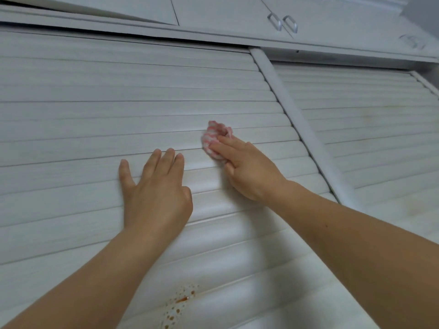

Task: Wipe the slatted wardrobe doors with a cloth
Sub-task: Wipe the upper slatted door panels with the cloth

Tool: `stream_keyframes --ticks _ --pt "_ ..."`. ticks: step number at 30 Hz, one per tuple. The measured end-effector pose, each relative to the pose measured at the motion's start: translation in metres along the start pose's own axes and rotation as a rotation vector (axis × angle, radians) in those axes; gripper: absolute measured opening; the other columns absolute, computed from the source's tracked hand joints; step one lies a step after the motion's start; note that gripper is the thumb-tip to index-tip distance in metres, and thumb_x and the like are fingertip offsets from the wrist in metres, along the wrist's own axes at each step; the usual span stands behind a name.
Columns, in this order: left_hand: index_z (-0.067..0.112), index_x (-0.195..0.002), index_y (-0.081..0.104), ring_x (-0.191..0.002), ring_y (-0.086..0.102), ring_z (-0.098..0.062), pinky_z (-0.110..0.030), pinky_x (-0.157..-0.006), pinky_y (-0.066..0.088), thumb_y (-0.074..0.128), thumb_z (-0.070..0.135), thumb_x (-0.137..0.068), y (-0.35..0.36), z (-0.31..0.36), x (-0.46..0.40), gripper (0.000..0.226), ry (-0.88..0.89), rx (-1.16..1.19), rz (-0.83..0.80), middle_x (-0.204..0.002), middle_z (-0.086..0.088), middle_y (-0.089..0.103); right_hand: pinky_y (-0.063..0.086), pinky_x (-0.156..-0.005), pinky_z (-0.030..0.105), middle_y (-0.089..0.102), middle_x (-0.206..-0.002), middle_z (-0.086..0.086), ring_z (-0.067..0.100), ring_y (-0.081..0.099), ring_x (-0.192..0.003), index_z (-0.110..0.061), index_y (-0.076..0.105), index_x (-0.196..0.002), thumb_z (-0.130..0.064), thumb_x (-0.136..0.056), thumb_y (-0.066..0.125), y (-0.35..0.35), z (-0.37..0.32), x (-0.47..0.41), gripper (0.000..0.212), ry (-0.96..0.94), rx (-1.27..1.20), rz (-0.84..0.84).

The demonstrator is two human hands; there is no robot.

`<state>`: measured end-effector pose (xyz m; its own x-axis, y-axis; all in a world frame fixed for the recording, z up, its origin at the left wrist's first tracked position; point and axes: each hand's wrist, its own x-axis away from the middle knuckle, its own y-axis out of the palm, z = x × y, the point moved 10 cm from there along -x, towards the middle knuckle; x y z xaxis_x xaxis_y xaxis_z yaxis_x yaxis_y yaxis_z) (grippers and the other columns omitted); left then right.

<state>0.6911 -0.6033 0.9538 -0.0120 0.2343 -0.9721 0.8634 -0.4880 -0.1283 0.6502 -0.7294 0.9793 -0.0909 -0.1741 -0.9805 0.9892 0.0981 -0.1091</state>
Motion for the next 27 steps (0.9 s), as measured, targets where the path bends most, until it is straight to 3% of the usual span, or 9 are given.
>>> stream_keyframes --ticks 4,8,11,15,17,21,24,27 --pt "0.023 -0.147 0.012 -0.143 -0.002 -0.009 -0.053 -0.111 -0.007 0.028 0.023 -0.092 -0.001 -0.001 0.002 0.057 0.003 -0.008 0.002 -0.156 0.009 0.004 0.033 -0.104 0.053 0.049 -0.139 0.006 0.030 0.041 -0.130 -0.013 0.055 -0.129 -0.024 -0.093 0.035 -0.019 0.046 0.012 0.042 0.074 -0.005 0.076" --pt "0.024 -0.147 0.012 -0.143 -0.001 -0.008 -0.053 -0.111 -0.007 0.027 0.022 -0.093 -0.003 0.000 0.002 0.057 0.014 -0.024 -0.020 -0.156 0.009 0.004 0.029 -0.108 0.048 0.042 -0.145 0.000 0.028 0.031 -0.137 -0.022 0.048 -0.131 -0.035 -0.084 0.022 -0.039 0.103 0.029 0.056 0.271 0.109 0.080" --pt "0.024 -0.147 0.011 -0.143 -0.002 -0.008 -0.053 -0.111 -0.008 0.025 0.023 -0.093 -0.004 0.001 0.005 0.056 0.019 -0.035 -0.045 -0.156 0.010 0.003 0.028 -0.103 0.044 0.035 -0.149 0.005 0.030 0.030 -0.135 -0.018 0.042 -0.135 -0.024 -0.091 0.028 -0.045 0.130 0.040 0.046 0.426 0.280 0.028" --pt "0.026 -0.147 0.012 -0.142 -0.003 -0.007 -0.053 -0.110 -0.011 0.025 0.025 -0.093 -0.007 0.001 0.015 0.055 0.047 -0.055 -0.074 -0.156 0.010 0.001 0.026 -0.107 0.040 0.032 -0.148 0.016 0.030 0.022 -0.140 -0.001 0.044 -0.128 -0.007 -0.093 0.035 -0.040 0.125 0.043 0.036 0.474 0.244 0.114" --pt "0.026 -0.147 0.013 -0.142 -0.002 -0.007 -0.052 -0.110 -0.012 0.027 0.025 -0.093 -0.008 -0.001 0.020 0.056 0.069 -0.061 -0.075 -0.156 0.010 0.002 0.027 -0.104 0.039 0.042 -0.139 0.022 0.037 0.034 -0.132 0.003 0.045 -0.127 -0.006 -0.094 0.035 -0.036 0.118 0.049 0.036 0.501 0.269 0.151" --pt "0.026 -0.147 0.013 -0.142 0.000 -0.007 -0.050 -0.110 -0.013 0.027 0.026 -0.093 -0.010 -0.006 0.030 0.057 0.094 -0.052 -0.086 -0.156 0.010 0.005 0.027 -0.090 0.039 0.058 -0.120 0.018 0.041 0.048 -0.107 0.000 0.052 -0.119 -0.005 -0.090 0.040 -0.024 0.081 0.059 0.032 0.419 0.355 0.179" --pt "0.026 -0.147 0.016 -0.142 0.004 -0.007 -0.048 -0.109 -0.015 0.017 0.027 -0.089 -0.010 -0.009 0.034 0.059 0.108 -0.041 -0.061 -0.156 0.010 0.009 0.032 -0.084 0.041 0.064 -0.106 0.013 0.038 0.050 -0.094 -0.005 0.058 -0.108 -0.017 -0.087 0.027 -0.013 0.040 0.054 0.040 0.316 0.309 0.202" --pt "0.018 -0.138 0.040 -0.137 0.029 -0.015 -0.049 -0.108 -0.007 0.019 0.028 -0.078 -0.012 -0.008 0.036 0.065 0.123 -0.026 -0.002 -0.148 0.001 0.035 0.038 -0.087 0.040 0.066 -0.107 0.010 0.034 0.047 -0.098 -0.010 0.061 -0.108 -0.019 -0.079 0.026 0.005 -0.005 0.039 0.046 0.206 0.247 0.133"
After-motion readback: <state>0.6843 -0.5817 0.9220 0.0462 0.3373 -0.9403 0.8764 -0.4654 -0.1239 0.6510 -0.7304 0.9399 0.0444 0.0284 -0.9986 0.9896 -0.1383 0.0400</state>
